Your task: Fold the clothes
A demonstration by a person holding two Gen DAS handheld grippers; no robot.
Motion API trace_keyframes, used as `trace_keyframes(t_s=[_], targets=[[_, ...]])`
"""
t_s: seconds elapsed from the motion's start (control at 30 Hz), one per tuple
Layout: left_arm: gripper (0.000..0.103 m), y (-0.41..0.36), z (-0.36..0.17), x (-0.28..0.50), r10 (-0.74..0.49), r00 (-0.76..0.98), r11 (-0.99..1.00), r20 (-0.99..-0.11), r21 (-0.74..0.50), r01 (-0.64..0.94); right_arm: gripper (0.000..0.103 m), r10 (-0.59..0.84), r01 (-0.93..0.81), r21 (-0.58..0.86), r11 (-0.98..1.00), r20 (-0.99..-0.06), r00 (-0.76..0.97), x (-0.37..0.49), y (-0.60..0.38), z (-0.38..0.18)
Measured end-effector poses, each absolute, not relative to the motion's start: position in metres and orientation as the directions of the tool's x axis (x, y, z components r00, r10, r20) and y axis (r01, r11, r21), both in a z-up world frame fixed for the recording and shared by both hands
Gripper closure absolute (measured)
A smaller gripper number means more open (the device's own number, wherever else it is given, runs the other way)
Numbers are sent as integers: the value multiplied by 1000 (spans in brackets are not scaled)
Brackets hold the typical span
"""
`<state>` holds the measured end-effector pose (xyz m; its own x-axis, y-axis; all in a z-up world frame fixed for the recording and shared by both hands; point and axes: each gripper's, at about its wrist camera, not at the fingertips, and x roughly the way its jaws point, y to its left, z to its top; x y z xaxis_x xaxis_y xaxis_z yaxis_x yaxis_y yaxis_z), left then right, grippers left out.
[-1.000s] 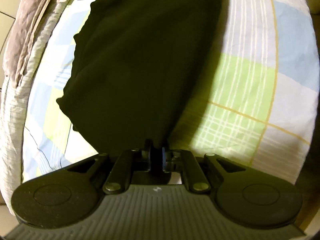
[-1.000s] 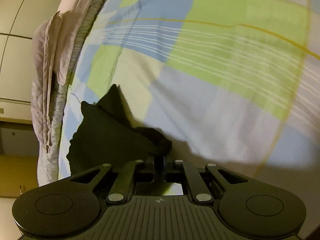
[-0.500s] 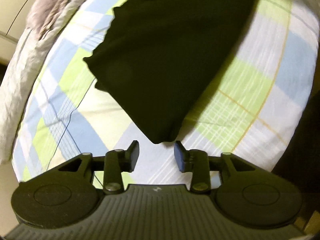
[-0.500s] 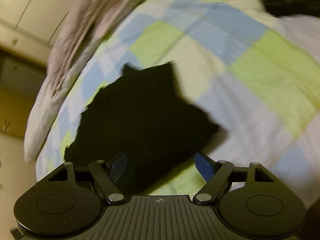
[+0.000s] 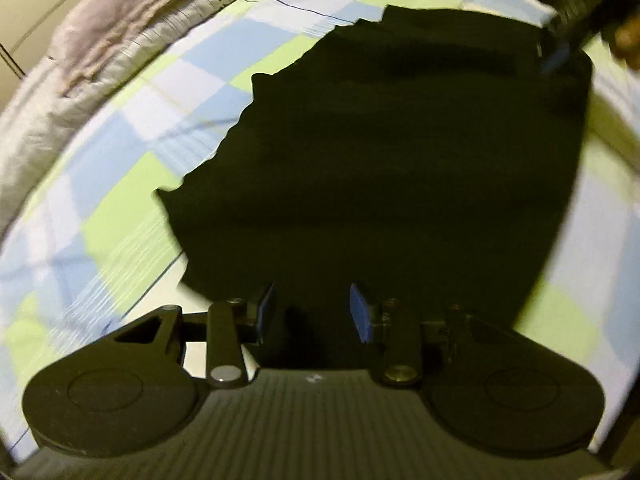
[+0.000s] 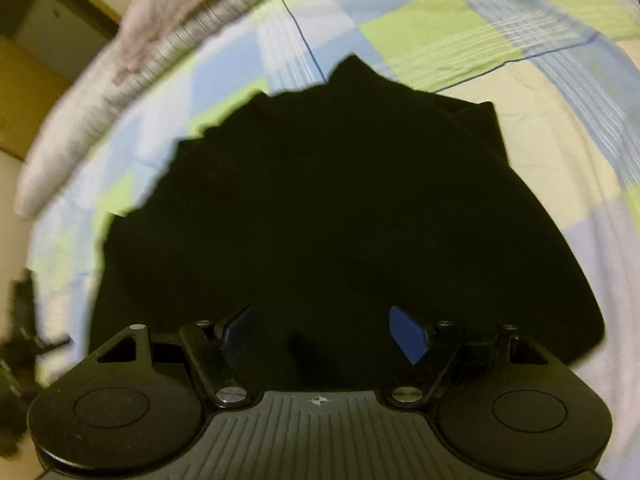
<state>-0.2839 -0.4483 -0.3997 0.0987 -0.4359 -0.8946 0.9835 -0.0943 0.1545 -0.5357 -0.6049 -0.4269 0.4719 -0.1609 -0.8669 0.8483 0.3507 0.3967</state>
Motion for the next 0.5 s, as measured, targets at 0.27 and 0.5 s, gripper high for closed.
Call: trace_keyframes(t_s=[0.27,0.5], targets=[[51,-473,-427,-221,-429,-47,-55,-902,-27,998,25,-255,912,316,262,-889,381,-509,-616,-429],[60,-445,-405,-179,-411,-59,-69,-910,-34,997,25,-299,942,284,180,-897,327,-507,-584,-408]])
